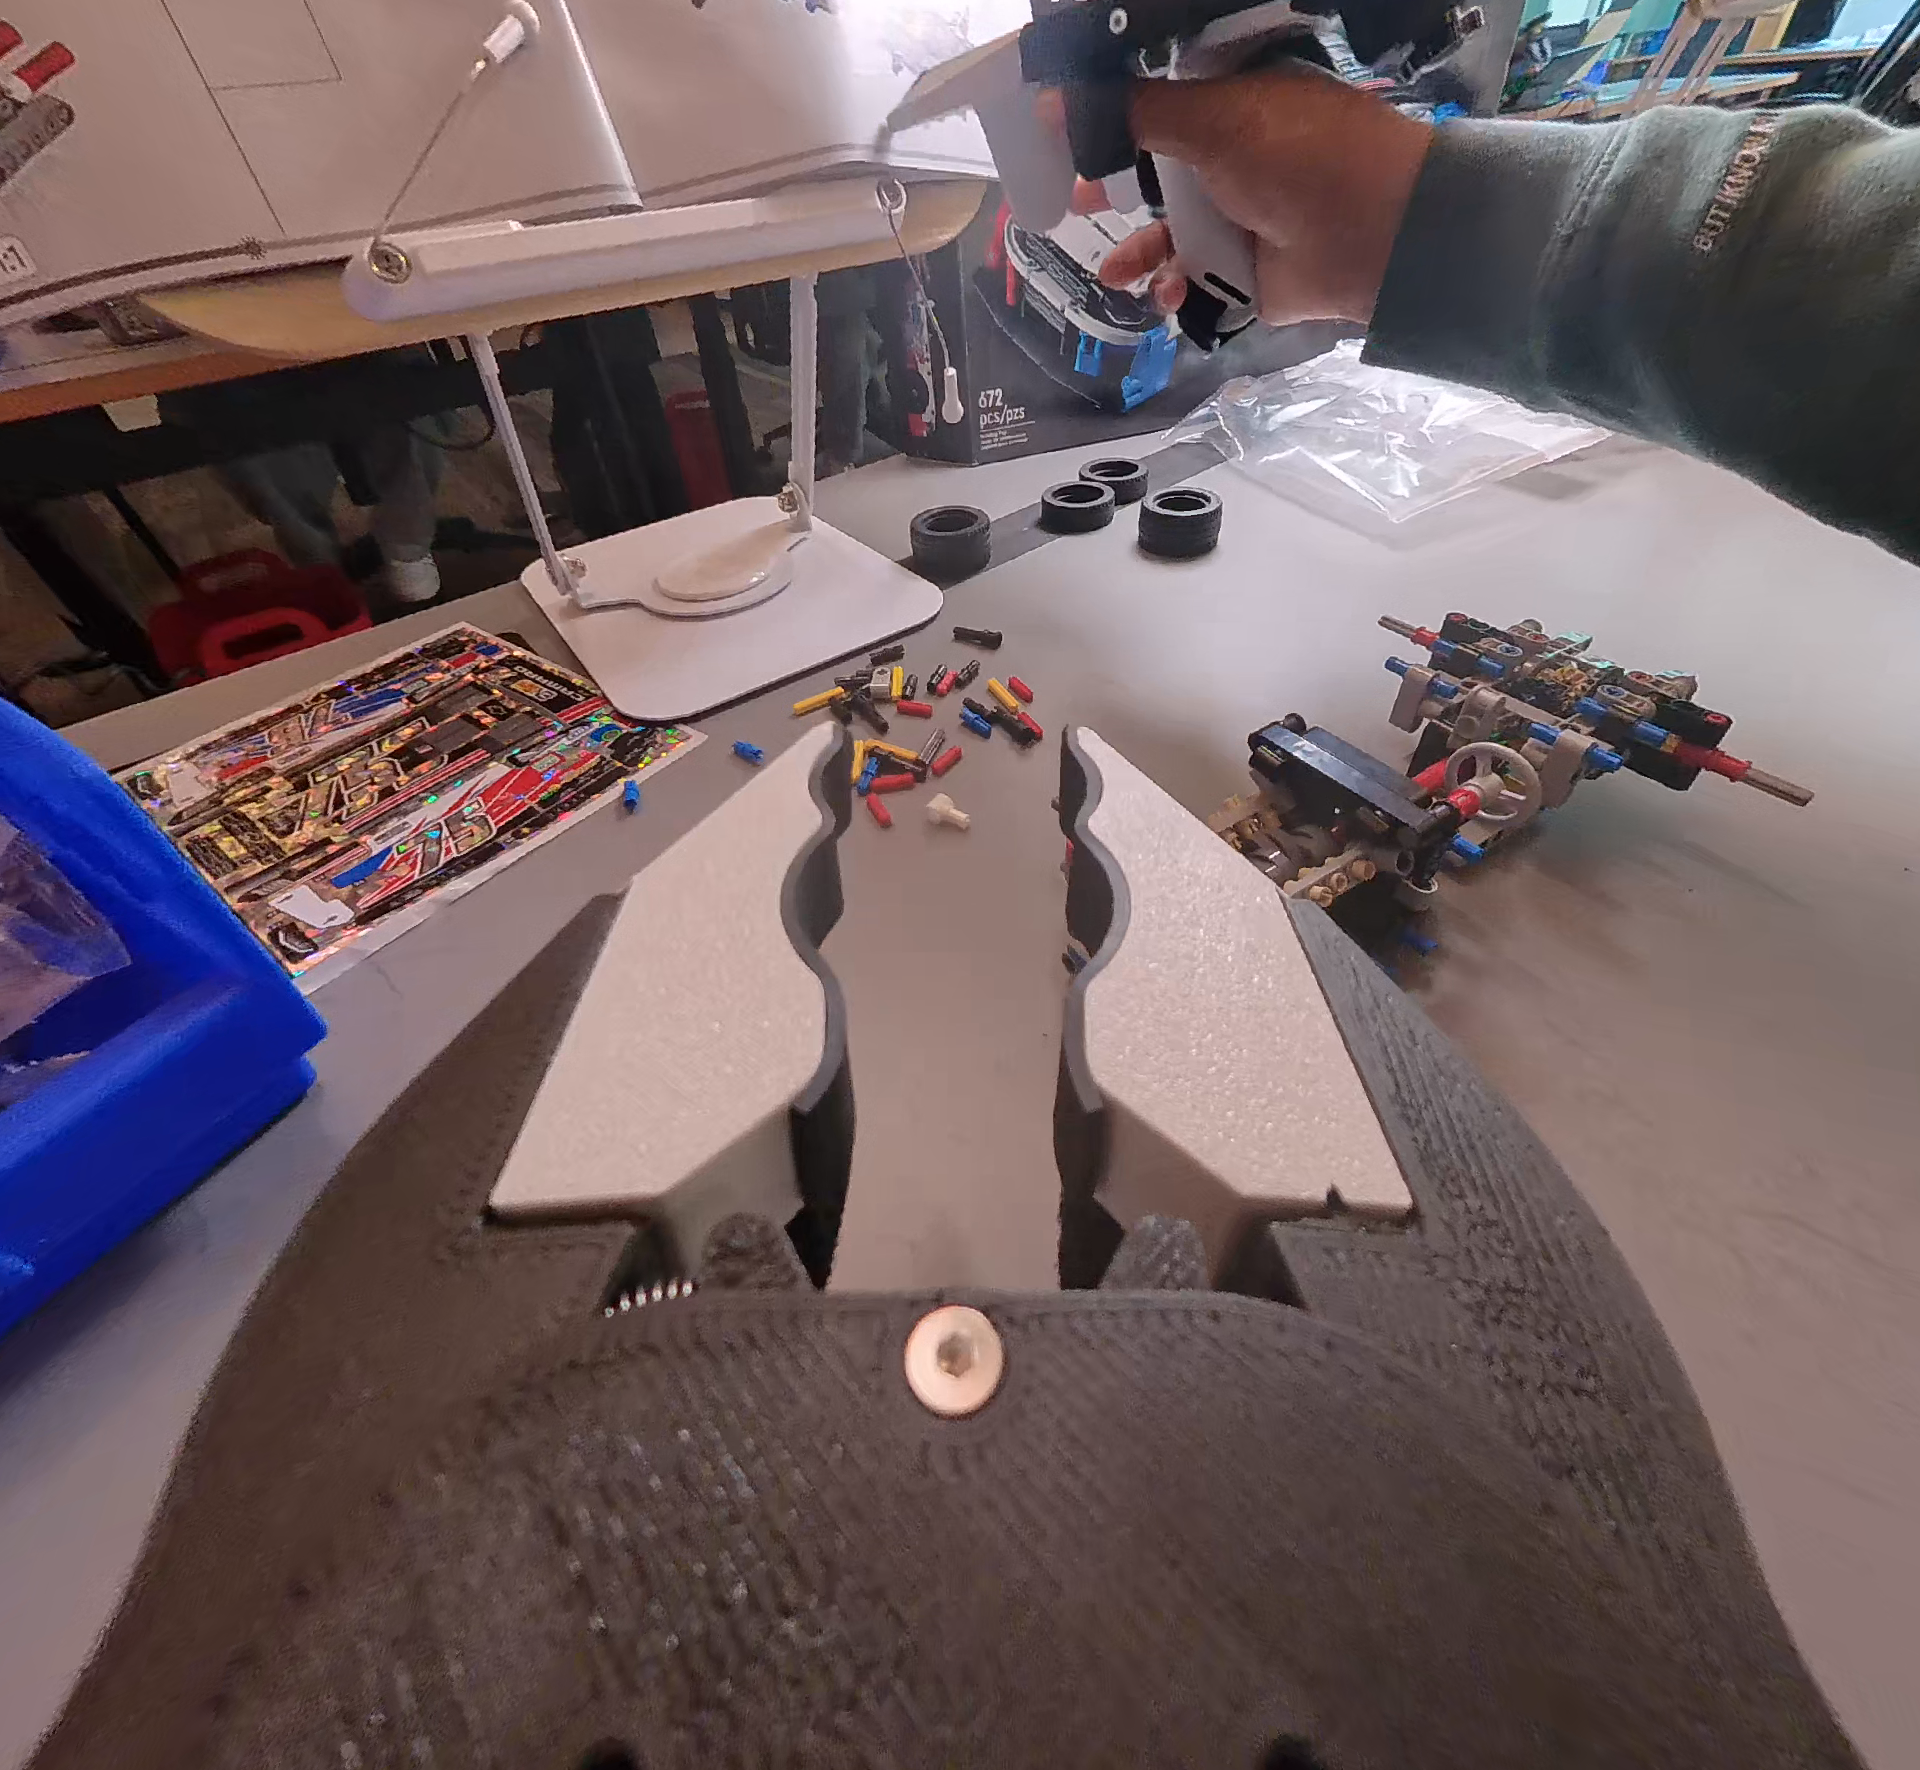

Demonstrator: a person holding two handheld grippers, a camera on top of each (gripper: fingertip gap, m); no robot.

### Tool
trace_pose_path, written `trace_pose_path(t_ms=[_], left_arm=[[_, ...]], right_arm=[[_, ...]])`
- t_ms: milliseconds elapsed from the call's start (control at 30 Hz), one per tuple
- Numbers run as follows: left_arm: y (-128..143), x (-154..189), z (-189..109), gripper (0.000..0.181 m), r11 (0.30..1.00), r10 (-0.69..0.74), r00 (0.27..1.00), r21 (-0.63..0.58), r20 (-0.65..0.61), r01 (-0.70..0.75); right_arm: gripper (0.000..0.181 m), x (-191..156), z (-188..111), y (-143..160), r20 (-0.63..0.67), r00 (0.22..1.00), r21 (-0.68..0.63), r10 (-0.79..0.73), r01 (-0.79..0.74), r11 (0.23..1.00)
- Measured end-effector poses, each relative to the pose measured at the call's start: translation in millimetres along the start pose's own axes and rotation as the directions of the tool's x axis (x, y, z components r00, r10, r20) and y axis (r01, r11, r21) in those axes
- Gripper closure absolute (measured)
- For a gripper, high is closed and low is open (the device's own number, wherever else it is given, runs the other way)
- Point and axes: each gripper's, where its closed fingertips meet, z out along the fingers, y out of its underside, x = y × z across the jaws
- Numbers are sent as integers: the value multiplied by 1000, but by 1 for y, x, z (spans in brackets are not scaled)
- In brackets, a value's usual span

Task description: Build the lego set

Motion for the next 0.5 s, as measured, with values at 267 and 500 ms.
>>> trace_pose_path(t_ms=[267,500], left_arm=[[5,10,4,143,1000,7,1000,-19,-25,-7],[6,17,7,143,1000,14,999,-24,-36,-15]], right_arm=[[93,5,6,-2,-48,999,-27,-13,12,1000],[93,12,16,-3,5,999,-26,-48,48,999]])
